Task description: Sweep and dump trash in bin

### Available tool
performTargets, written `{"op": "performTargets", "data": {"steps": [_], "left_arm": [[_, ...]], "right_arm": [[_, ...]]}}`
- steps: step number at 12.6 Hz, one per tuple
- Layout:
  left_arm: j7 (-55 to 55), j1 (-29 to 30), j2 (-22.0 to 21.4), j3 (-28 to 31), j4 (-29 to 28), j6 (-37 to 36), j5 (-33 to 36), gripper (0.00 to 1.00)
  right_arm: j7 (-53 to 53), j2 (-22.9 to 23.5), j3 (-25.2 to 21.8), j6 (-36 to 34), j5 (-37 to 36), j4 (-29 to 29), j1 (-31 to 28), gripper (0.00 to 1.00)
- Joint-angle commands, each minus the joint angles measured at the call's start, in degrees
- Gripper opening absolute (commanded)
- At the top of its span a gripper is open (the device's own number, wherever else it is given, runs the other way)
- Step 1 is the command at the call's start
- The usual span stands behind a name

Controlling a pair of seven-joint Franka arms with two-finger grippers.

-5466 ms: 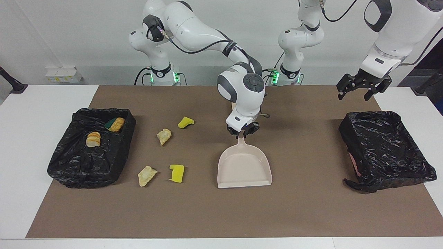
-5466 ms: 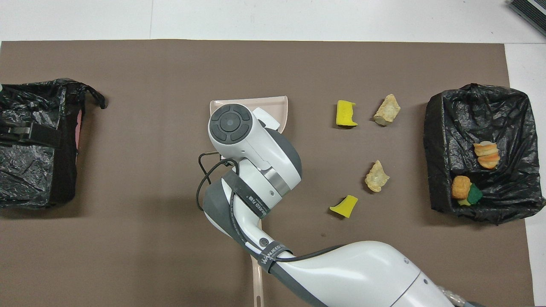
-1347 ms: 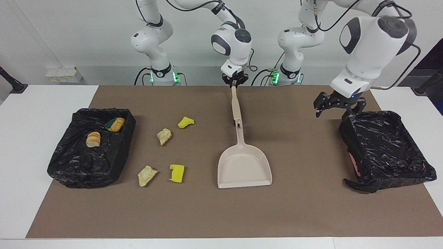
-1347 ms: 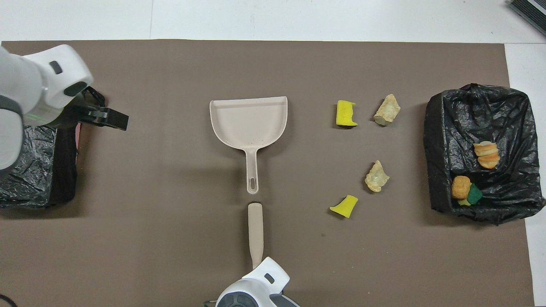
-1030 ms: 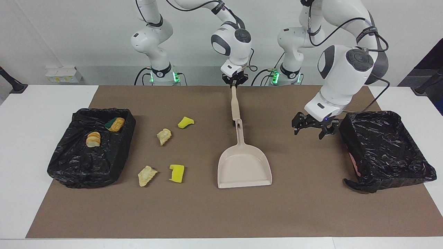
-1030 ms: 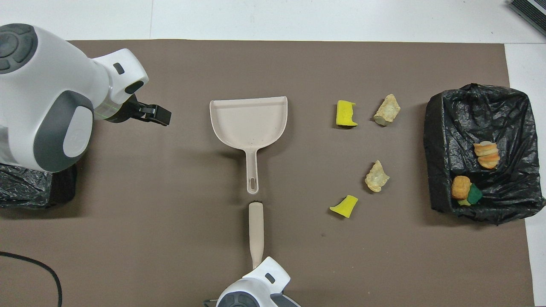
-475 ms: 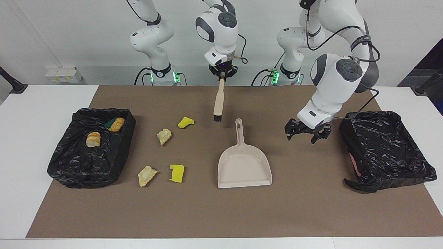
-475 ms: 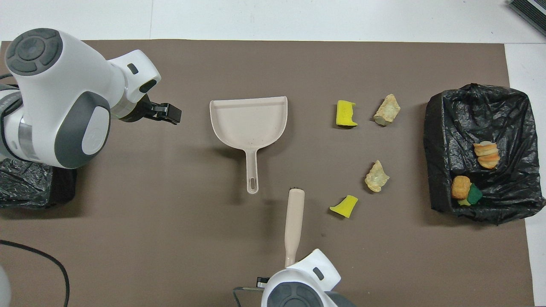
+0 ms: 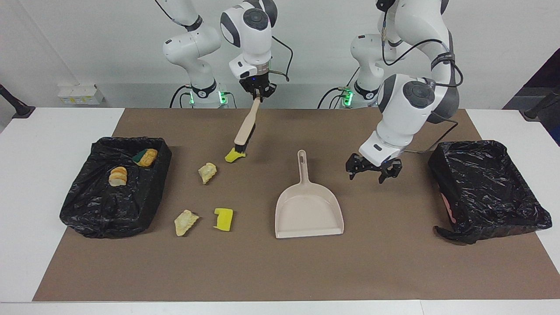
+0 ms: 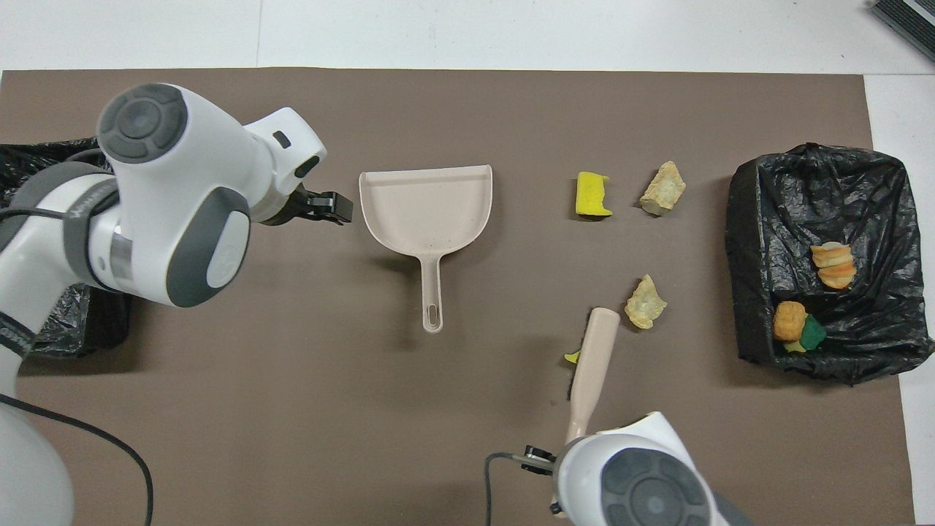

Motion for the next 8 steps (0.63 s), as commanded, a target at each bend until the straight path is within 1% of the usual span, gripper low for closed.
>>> {"op": "performTargets", "data": {"steps": [1,5,7,8], "left_arm": [[-4.8,-4.3,-0.5,1.0,-3.4,4.2,0.0,1.00],[-5.2,-4.5,-1.5,0.9,-6.3,5.2,0.0,1.00],[-5.9,-5.5,-2.3,0.9,-7.7,5.2,0.0,1.00],[-6.2,-5.7,-2.4,0.9,-8.0,5.3,0.0,1.00]], "right_arm": [[-6.0,-5.0,0.5,-3.4,-1.7,-2.3,-8.6,0.00],[-14.5,-4.9,0.5,-3.9,-1.8,-3.9,-18.5,0.00],[-17.2,-4.5,0.5,-2.8,-1.8,-4.2,-21.5,0.00],[-17.3,-3.5,0.6,-1.6,-2.4,-4.3,-21.7,0.00]]}}
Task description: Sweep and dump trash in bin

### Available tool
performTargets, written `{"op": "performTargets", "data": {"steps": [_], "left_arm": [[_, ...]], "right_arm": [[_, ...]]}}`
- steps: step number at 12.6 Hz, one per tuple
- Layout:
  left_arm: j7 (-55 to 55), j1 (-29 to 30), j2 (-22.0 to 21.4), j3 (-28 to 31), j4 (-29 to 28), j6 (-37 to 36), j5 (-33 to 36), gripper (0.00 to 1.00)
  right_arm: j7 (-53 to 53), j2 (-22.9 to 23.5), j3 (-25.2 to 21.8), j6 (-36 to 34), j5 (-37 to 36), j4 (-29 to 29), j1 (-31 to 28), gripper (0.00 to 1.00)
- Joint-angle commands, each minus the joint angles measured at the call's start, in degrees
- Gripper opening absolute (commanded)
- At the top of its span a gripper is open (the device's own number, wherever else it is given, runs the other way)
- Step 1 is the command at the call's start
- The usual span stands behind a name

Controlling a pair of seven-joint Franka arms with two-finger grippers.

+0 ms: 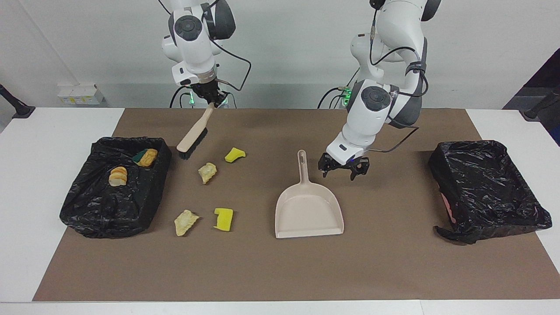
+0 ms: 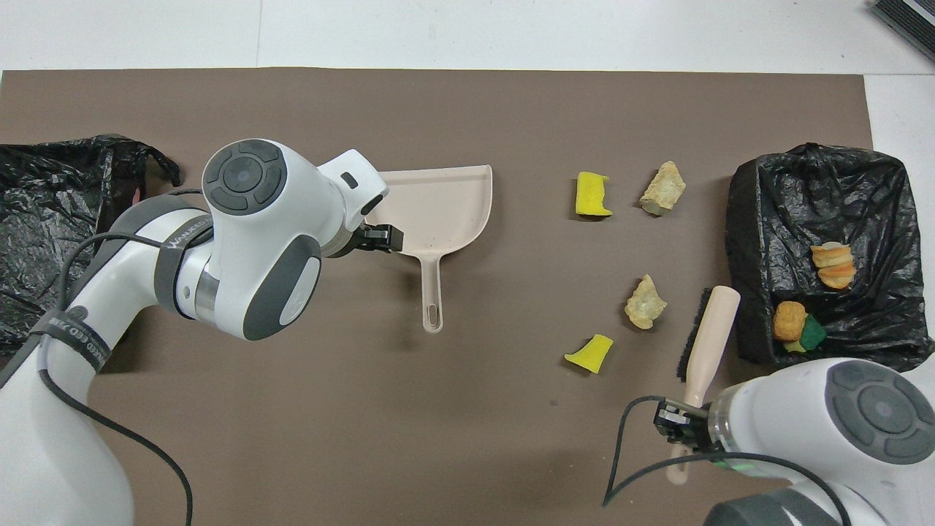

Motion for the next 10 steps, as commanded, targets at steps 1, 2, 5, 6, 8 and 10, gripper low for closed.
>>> {"op": "performTargets", "data": {"steps": [1,2,5,6,8,10], "left_arm": [[-2.6,-2.0,-2.4,0.7,-3.2,1.7,0.0,1.00],[-3.8,-2.6,-2.4,0.7,-3.2,1.7,0.0,1.00],[-7.6,-4.9,-2.8,0.7,-3.2,1.5,0.0,1.00],[-7.9,-5.9,-3.3,0.7,-3.7,1.3,0.0,1.00],[-13.6,-7.7,-5.5,0.7,-8.1,5.0,0.2,1.00],[-17.3,-8.5,-5.5,0.7,-9.6,8.6,0.7,1.00]], "right_arm": [[-1.6,2.1,0.8,4.5,-2.9,-1.4,-1.5,0.00],[-3.0,4.8,0.8,7.5,-5.7,-1.1,-1.6,0.00],[-9.8,14.3,0.7,11.8,-9.6,6.4,-4.8,0.00],[-10.9,17.7,0.7,12.0,-10.3,9.9,-5.5,0.00],[-11.7,24.2,0.6,12.7,-13.0,16.4,-6.1,0.00],[-13.3,29.1,0.7,13.2,-14.8,20.9,-7.1,0.00]]}}
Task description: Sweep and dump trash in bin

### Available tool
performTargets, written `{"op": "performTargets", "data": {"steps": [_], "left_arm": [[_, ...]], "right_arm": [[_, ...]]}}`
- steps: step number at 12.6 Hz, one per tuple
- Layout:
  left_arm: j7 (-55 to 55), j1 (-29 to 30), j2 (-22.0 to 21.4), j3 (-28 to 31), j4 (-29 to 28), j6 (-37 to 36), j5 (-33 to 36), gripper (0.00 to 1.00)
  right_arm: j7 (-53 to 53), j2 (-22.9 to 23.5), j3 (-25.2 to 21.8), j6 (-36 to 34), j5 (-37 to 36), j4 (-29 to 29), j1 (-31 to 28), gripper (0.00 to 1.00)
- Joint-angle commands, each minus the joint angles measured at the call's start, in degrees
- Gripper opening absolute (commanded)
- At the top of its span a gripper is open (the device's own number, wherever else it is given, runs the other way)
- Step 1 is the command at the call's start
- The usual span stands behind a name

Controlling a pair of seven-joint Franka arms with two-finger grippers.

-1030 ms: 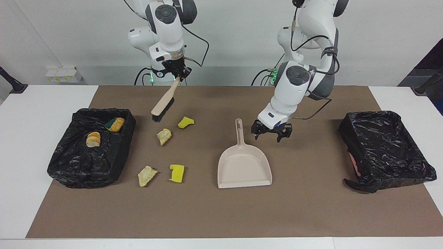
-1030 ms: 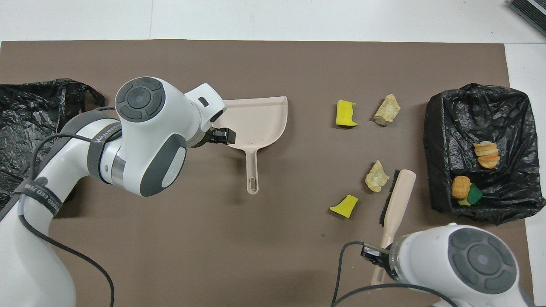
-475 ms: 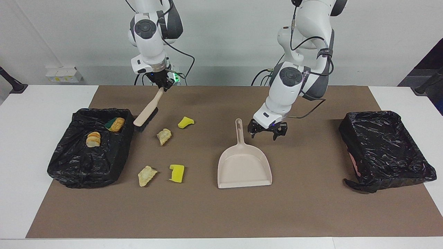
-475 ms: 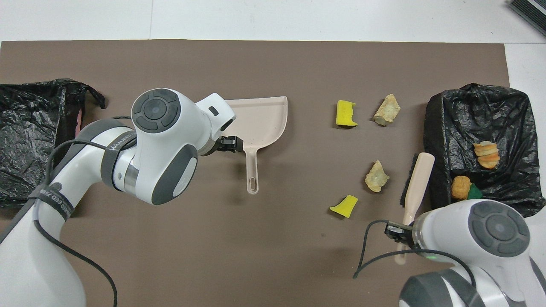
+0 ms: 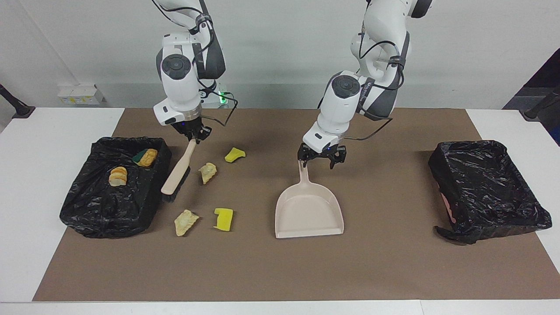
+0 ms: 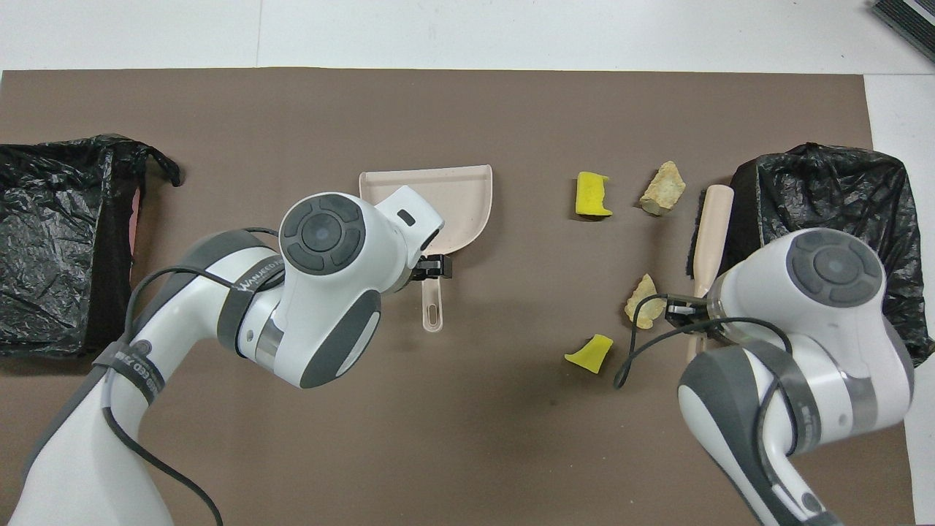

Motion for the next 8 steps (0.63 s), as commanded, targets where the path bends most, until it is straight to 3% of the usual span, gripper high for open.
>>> {"op": "performTargets", "data": {"steps": [1,5,8], "left_arm": [[-2.8,-1.3,-2.5,1.0,-4.7,3.8,0.6,1.00],[-3.2,-3.4,-0.9,1.0,-5.9,4.7,0.7,1.00],[-3.4,-3.7,-0.3,1.0,-6.0,7.2,0.7,1.00]], "right_arm": [[-2.4,7.8,0.6,1.0,-2.2,7.3,-1.3,0.00],[-6.0,13.0,0.7,1.8,-4.3,11.0,-1.5,0.00],[-6.2,13.1,1.0,0.7,-3.9,10.4,-0.1,0.00]]}}
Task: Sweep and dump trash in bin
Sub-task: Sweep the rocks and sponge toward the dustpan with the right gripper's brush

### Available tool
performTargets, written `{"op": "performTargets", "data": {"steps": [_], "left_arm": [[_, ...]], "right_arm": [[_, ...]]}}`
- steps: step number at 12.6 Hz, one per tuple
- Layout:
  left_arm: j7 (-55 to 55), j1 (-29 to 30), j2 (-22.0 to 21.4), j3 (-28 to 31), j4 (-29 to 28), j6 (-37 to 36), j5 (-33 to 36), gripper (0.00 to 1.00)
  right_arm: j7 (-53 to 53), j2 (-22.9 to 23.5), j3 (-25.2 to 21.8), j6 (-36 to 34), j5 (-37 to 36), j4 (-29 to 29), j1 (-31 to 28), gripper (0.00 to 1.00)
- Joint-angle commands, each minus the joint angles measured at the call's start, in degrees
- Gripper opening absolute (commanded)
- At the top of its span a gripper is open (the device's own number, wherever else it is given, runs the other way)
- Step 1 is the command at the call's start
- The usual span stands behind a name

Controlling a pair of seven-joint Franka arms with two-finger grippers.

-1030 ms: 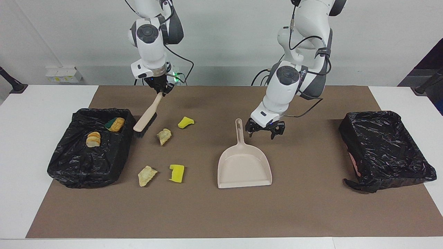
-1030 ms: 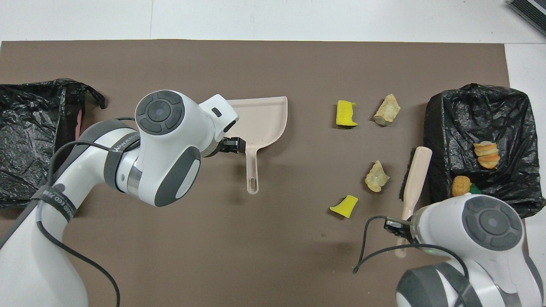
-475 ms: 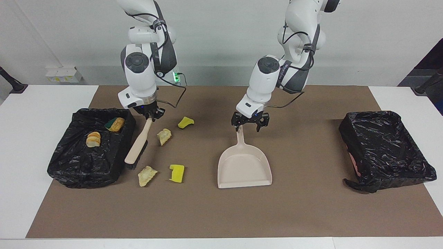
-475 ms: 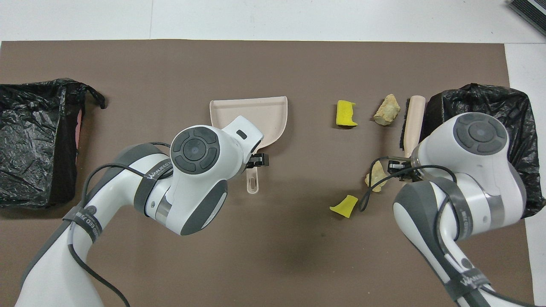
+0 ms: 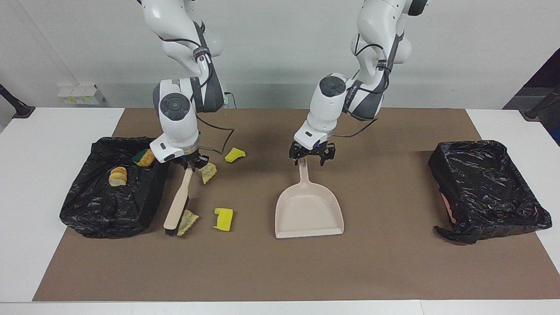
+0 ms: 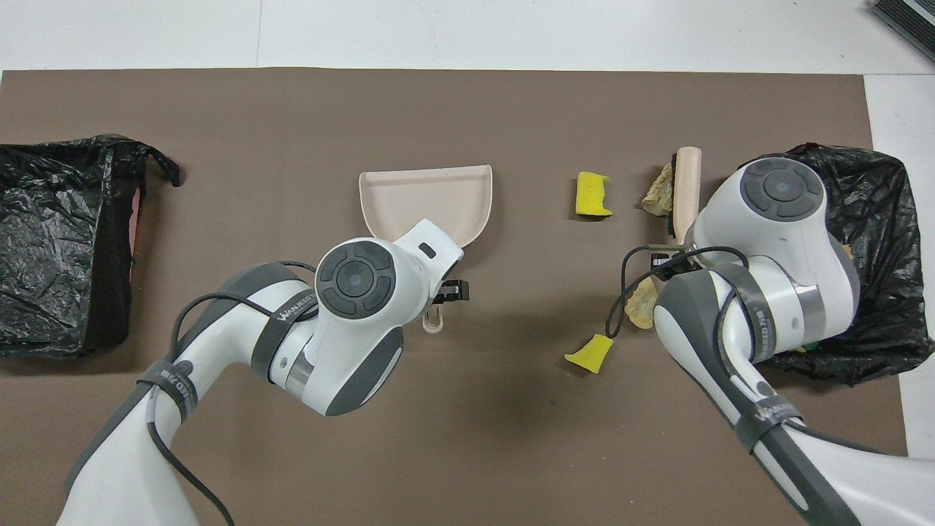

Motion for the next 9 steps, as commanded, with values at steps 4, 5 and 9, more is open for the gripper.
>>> {"op": "performTargets", "data": {"steps": [4,5,9], "left_arm": [[-1.5,-1.6,3.3,1.1,0.1,2.8,1.2,0.91],[-3.4,-1.6,4.3,1.1,1.0,3.1,3.2,0.85],[-6.2,-1.2,4.3,1.1,2.8,1.9,5.2,0.66]], "right_arm": [[-1.6,0.1,0.8,-1.9,2.3,0.3,5.7,0.00],[-1.6,0.0,1.1,-2.0,3.4,0.6,7.3,0.00],[-1.0,1.1,1.2,-5.1,5.3,6.5,11.2,0.00]]}}
